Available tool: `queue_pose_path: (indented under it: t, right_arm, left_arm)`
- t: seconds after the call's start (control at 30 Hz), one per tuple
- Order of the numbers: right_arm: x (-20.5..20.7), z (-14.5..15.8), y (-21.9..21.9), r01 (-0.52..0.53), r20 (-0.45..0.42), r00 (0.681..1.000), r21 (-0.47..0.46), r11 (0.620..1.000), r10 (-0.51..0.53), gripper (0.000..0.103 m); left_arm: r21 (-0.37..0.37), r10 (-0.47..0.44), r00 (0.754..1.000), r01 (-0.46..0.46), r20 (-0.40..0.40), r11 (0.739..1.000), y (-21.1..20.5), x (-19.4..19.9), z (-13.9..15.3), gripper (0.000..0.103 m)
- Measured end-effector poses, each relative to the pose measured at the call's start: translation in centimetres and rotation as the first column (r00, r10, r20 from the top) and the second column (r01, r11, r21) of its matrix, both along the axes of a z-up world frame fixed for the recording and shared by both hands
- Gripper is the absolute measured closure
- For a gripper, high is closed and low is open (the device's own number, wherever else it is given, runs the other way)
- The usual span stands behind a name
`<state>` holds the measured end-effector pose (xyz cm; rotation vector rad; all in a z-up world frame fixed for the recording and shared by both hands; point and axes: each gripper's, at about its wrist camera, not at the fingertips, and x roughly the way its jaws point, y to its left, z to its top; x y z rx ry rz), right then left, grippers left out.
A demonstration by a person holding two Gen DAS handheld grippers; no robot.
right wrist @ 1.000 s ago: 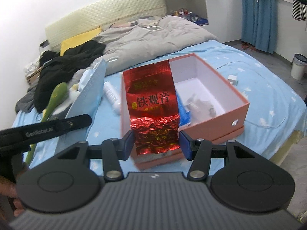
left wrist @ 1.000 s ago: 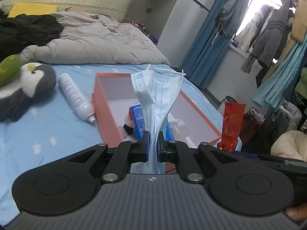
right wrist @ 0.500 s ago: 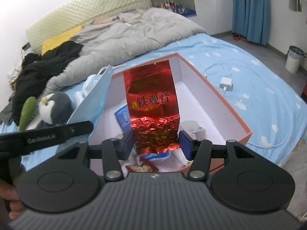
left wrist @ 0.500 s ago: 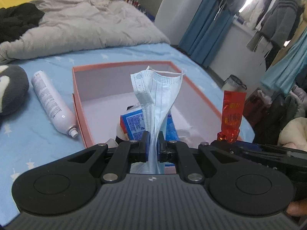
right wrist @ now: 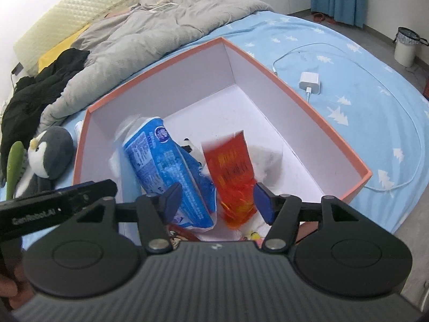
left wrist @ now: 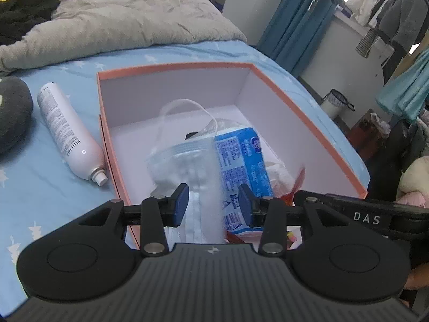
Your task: Organize soft objects
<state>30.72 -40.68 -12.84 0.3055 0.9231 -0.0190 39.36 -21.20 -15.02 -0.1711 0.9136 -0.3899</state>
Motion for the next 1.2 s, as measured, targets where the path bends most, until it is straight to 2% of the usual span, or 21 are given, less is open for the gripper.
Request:
queue_pose_path:
  t: [0.13, 0.37, 0.7, 0.83, 0.97, 1.2]
  right_arm:
    - [-1.0, 1.1, 0.0, 0.0, 0.018, 1.0, 0.002, 1.0, 0.0, 0.041]
    - [-4.4, 4.6, 0.4, 0.01, 0.09, 0.996, 0.017, 1.0, -0.012, 0.041]
    - [-10.7, 10.4, 2.4, -0.005, 0.211, 0.977, -0.006, 1.0, 0.007, 0.041]
    - [-13.3, 12.2, 3.5, -0.012, 0.255, 0.967, -0.009, 1.0, 0.014, 0.041]
    - [-15.6, 13.4, 4.4, -0.017, 0.285, 0.958, -0.02, 1.0, 0.022, 0.041]
    - [-19.5, 14.6, 6.1, -0.045, 0.306, 0.95, -0.05, 0.998, 0.058, 0.041]
  left_arm:
    - [-0.013, 0.008, 1.0, -0.008, 0.023, 1.0, 0.7, -1.4, 1.7, 0.056]
    - [-0.014, -0.003, 0.995, 0.004, 0.103, 1.0, 1.5, -5.8, 6.7, 0.056]
    - [-0.032, -0.01, 0.981, 0.017, 0.196, 0.999, 3.9, -14.2, 12.6, 0.056]
    - [-0.01, -0.003, 0.972, 0.005, 0.236, 1.0, 5.1, -17.5, 14.6, 0.056]
    - [-0.005, 0.001, 0.964, 0.0, 0.265, 1.0, 6.4, -20.4, 16.1, 0.056]
    - [-0.045, 0.016, 0.96, -0.003, 0.281, 0.999, 8.2, -25.2, 17.3, 0.056]
